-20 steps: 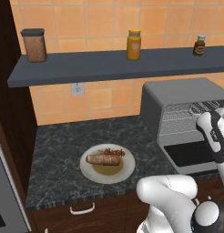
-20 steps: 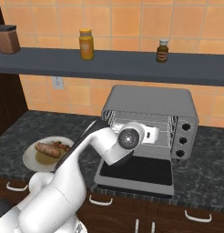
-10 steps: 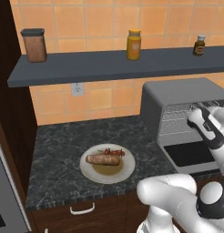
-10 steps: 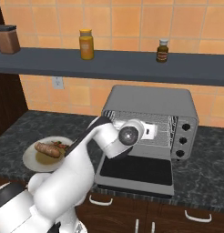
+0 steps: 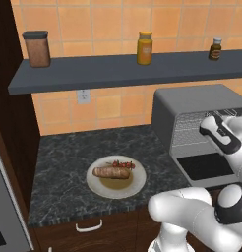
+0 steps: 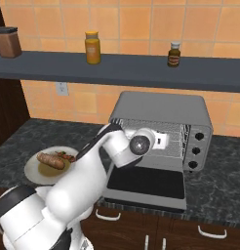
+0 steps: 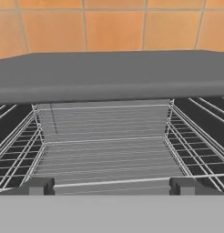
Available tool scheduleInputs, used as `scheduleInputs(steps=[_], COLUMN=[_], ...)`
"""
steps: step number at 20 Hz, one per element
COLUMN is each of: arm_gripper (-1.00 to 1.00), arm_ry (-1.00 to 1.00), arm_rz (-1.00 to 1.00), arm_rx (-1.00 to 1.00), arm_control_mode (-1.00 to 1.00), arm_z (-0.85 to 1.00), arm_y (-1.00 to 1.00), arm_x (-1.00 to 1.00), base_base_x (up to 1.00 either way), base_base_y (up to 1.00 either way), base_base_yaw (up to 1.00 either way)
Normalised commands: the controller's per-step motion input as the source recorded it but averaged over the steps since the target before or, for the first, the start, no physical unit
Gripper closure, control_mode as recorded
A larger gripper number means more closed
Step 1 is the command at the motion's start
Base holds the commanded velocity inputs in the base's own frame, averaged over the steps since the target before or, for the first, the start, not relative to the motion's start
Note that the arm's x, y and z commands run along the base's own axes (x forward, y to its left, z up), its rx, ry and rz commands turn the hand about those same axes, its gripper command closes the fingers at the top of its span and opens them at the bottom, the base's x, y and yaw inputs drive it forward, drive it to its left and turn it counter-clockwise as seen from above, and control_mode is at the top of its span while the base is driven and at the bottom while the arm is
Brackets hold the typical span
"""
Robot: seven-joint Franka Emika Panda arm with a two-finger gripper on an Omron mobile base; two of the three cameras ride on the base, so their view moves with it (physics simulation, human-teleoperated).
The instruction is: Pick up the kebab skewer and baguette bread, and place them inside the toaster oven. Close the toaster oven door and start by setting the timer.
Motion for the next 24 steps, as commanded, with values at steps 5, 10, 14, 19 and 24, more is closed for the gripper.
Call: scheduleInputs(steps=[5,10,14,19,24], arm_gripper=[-1.00,-1.00,-1.00,-1.00,-1.00], arm_ry=[0.00,0.00,0.00,0.03,0.11], arm_rz=[0.00,0.00,0.01,0.08,0.03], arm_rx=[0.00,0.00,0.00,0.00,0.00], arm_control_mode=[-1.00,-1.00,-1.00,-1.00,-1.00], arm_z=[-0.15,0.00,0.00,-0.10,-0.16], arm_y=[0.00,0.00,0.00,0.00,0.00], arm_x=[0.12,0.31,0.31,0.08,0.00], base_base_x=[0.00,0.00,0.00,0.00,0.00], base_base_y=[0.00,0.00,0.00,0.00,0.00], base_base_yaw=[0.00,0.00,0.00,0.00,0.00])
